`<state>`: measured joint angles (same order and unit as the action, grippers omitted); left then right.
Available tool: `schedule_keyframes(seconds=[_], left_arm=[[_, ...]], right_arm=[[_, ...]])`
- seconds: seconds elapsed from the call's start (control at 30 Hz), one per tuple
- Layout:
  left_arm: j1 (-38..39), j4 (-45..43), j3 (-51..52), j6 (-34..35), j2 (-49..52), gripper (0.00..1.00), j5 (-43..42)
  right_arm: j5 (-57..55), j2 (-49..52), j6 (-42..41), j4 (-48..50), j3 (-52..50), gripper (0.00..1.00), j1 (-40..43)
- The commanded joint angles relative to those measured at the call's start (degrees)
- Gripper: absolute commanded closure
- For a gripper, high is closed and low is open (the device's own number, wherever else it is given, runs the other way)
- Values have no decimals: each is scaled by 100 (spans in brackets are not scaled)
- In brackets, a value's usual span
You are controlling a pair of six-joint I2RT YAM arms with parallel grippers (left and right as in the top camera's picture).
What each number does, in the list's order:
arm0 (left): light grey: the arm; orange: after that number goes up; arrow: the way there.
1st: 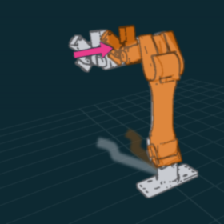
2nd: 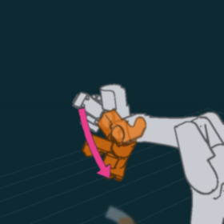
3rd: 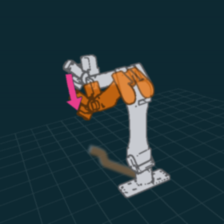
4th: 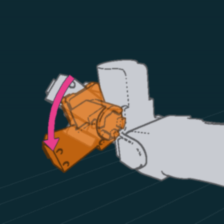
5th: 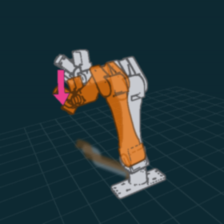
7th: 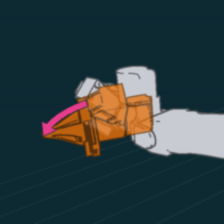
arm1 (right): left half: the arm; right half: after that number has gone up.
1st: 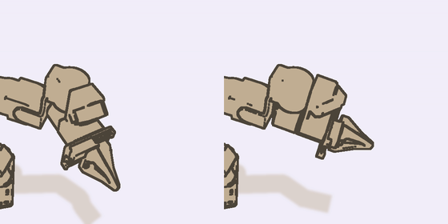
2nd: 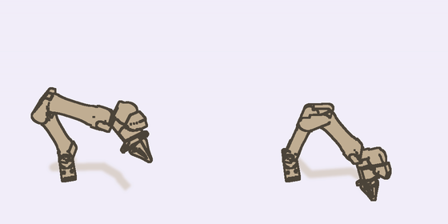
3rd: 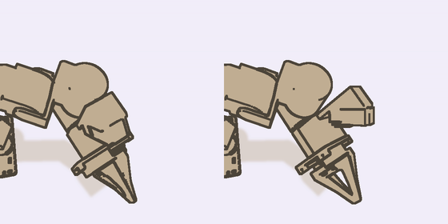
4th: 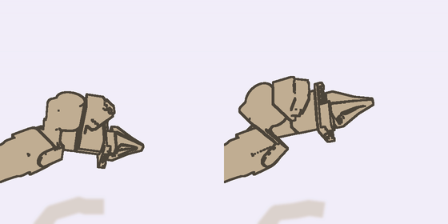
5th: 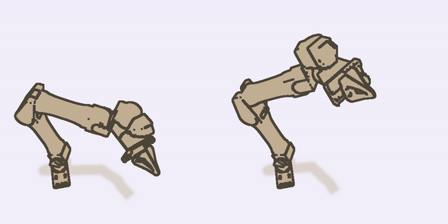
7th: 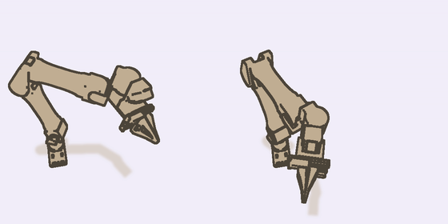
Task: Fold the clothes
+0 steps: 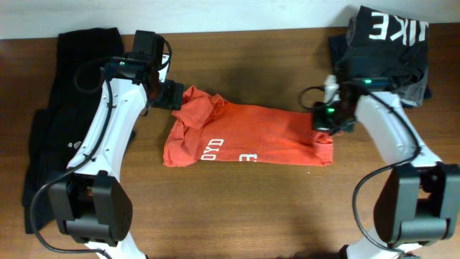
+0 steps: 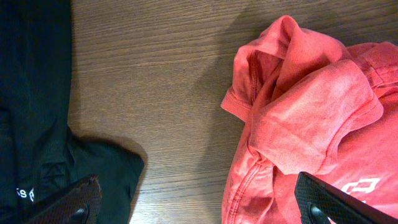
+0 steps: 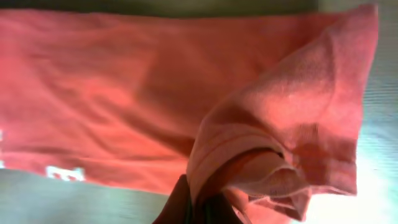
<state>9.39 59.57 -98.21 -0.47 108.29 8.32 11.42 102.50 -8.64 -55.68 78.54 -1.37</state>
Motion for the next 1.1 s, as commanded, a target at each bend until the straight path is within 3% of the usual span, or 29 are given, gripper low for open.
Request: schedule_keyframes(seconds=[0.0, 0.5, 0.57, 0.7, 0.77, 0.87, 1.07], left_arm=[[-20, 7, -109, -90, 39, 1, -66], [-20, 7, -109, -90, 39, 1, -66], [-17, 7, -109, -90, 42, 1, -68], [-20, 4, -109, -90, 42, 1, -68], [-20, 2, -109, -90, 42, 1, -68], [-17, 2, -109, -90, 42, 1, -68], [-20, 4, -109, -90, 42, 1, -192]], right_arm=[[83, -87, -391, 291, 103, 96, -595], [262, 348, -562, 1008, 103, 91, -1596], [315, 422, -555, 1102, 103, 80, -1705], [828, 470, -195, 1493, 107, 40, -1928], [964, 459, -33, 1541, 199, 30, -2000], [881, 459, 94, 1292, 503, 25, -1996], [-243, 459, -284, 372, 1043, 26, -1703]])
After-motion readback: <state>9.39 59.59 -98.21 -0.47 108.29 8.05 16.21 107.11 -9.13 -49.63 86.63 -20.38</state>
